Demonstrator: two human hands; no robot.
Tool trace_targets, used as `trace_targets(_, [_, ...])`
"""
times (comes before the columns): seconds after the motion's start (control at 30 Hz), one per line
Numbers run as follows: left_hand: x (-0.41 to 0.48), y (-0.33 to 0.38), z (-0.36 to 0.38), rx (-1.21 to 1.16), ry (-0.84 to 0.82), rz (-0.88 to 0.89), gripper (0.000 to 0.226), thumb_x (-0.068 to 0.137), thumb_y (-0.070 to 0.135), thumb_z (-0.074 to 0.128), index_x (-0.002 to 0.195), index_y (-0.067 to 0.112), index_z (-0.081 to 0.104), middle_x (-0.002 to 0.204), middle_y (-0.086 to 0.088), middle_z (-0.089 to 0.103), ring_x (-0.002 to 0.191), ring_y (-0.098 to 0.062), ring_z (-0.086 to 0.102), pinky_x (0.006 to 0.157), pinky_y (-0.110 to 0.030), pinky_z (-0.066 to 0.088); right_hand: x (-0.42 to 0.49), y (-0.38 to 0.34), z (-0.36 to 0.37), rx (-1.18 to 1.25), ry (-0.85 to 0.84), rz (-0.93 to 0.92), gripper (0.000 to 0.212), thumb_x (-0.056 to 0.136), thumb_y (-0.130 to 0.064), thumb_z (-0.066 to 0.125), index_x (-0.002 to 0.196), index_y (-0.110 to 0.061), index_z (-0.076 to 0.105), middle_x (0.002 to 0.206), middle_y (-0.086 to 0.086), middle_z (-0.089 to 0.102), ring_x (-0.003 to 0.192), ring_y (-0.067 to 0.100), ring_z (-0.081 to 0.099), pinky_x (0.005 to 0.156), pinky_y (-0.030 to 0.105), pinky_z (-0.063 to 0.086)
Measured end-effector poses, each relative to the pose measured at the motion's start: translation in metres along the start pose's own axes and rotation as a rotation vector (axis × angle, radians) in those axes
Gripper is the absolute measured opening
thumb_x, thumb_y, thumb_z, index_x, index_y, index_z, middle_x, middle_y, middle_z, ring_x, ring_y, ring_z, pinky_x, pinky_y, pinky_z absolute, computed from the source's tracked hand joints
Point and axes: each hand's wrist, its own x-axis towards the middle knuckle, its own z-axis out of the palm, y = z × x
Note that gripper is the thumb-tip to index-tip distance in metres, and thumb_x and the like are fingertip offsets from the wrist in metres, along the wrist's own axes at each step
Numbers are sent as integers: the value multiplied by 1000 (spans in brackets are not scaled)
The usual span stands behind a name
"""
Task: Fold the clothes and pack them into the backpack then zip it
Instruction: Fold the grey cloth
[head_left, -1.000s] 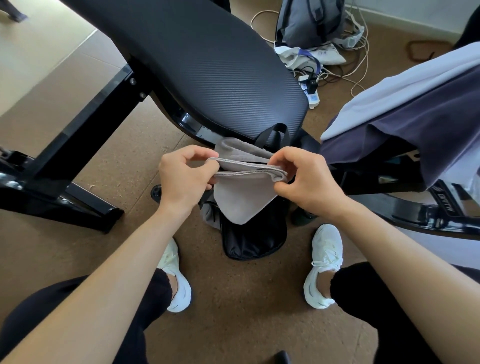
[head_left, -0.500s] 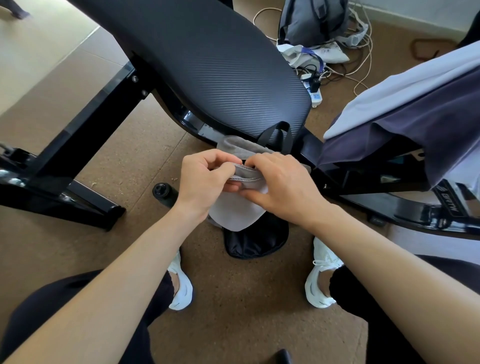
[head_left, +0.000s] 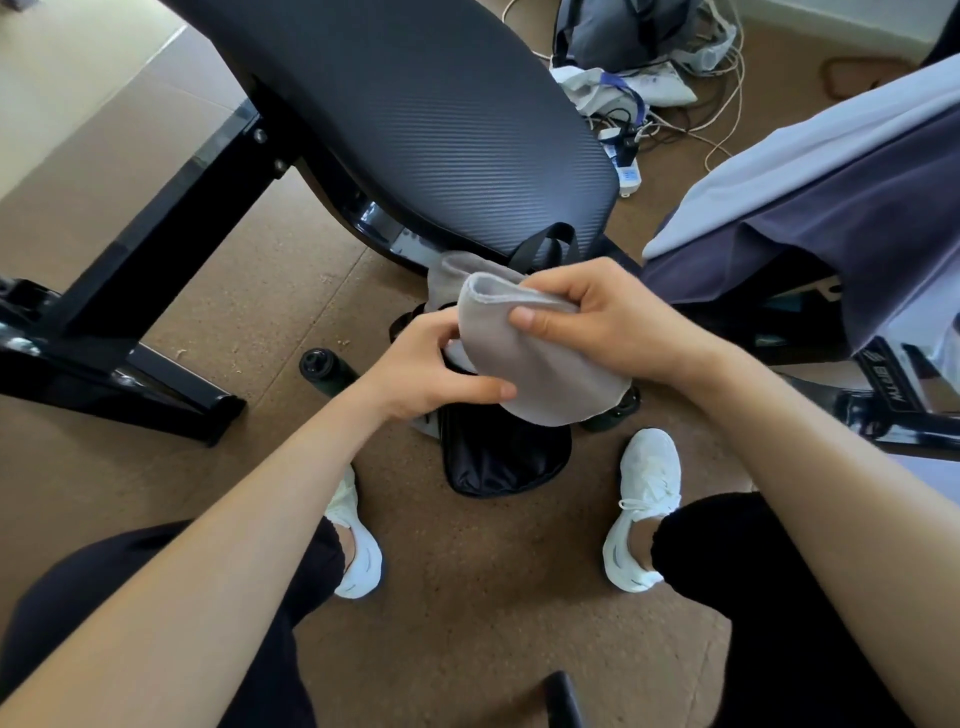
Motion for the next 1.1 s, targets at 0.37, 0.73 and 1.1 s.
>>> trace_targets(0.37, [-2, -45, 31, 241, -165, -380, 59, 64, 48, 91, 99, 2, 75, 96, -10, 76, 90, -20, 71, 83, -36, 58, -17, 35, -48, 307, 480, 72, 21, 101, -23, 61, 97, -4, 68, 85, 8, 57, 78, 18, 49, 66, 28, 41])
trace_targets(0.73, [-13, -50, 19, -166, 53, -537, 67, 54, 39, 78, 102, -7, 69, 91, -4, 73, 84, -18, 67, 80, -31, 49, -19, 65, -56, 204, 749, 333, 42, 101, -23, 61, 60, -28, 52, 48, -22, 45, 52, -3, 39, 56, 20, 34])
trace_targets(1.1, [1, -35, -11, -482, 752, -634, 24, 108, 32, 47, 113, 18, 66, 106, -3, 75, 84, -14, 73, 62, -27, 55, -11, 75, -39, 115, 735, 505, 46, 99, -38, 59, 60, -21, 41, 60, -6, 37, 61, 12, 34, 58, 31, 28])
